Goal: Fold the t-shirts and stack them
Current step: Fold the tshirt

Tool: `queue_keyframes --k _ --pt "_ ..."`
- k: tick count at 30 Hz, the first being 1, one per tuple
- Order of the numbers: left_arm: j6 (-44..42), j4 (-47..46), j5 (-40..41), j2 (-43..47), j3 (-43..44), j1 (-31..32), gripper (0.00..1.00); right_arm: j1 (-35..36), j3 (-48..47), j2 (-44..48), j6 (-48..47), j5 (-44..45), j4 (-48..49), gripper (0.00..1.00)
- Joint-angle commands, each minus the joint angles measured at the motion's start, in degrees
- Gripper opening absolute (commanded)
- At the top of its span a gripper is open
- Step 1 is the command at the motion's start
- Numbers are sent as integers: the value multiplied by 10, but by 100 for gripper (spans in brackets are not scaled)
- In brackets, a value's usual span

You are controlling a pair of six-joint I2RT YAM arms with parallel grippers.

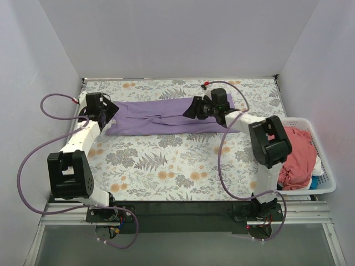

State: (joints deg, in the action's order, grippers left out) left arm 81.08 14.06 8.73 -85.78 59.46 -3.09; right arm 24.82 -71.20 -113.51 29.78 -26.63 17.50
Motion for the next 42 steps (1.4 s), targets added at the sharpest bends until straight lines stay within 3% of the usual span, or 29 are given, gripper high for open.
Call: queue_keyframes --k 1,7,19,23,26,27,30,31,34,39,42 --pt "23 46 50 -16 -22 -12 71 -45 60 72 -84 86 -69 58" --pt "42 62 44 -60 -5 -22 71 -112 145 155 -123 168 -106 58" --pt "60 70 31 -114 7 -24 69 -180 190 171 -88 208 -108 52" --pt "59 71 33 -124 1 -24 63 -190 202 163 -74 207 -109 51" --pt "70 72 45 -120 -13 -29 51 -204 221 162 -57 200 -108 51" --pt "74 71 45 -110 -19 -32 42 -211 225 163 -54 195 -108 50" --pt "92 60 30 -73 -56 -57 26 -223 245 167 -39 187 -108 50" --pt "96 47 17 -62 -83 -64 14 -224 254 168 -34 185 -108 50" --pt "114 22 -11 -16 -136 -111 3 -228 268 177 -27 184 -109 50" --pt "139 -3 -55 33 -202 -176 1 -228 280 186 -17 176 -117 49" --pt "139 -9 -72 49 -213 -192 6 -226 287 198 -20 160 -120 48"
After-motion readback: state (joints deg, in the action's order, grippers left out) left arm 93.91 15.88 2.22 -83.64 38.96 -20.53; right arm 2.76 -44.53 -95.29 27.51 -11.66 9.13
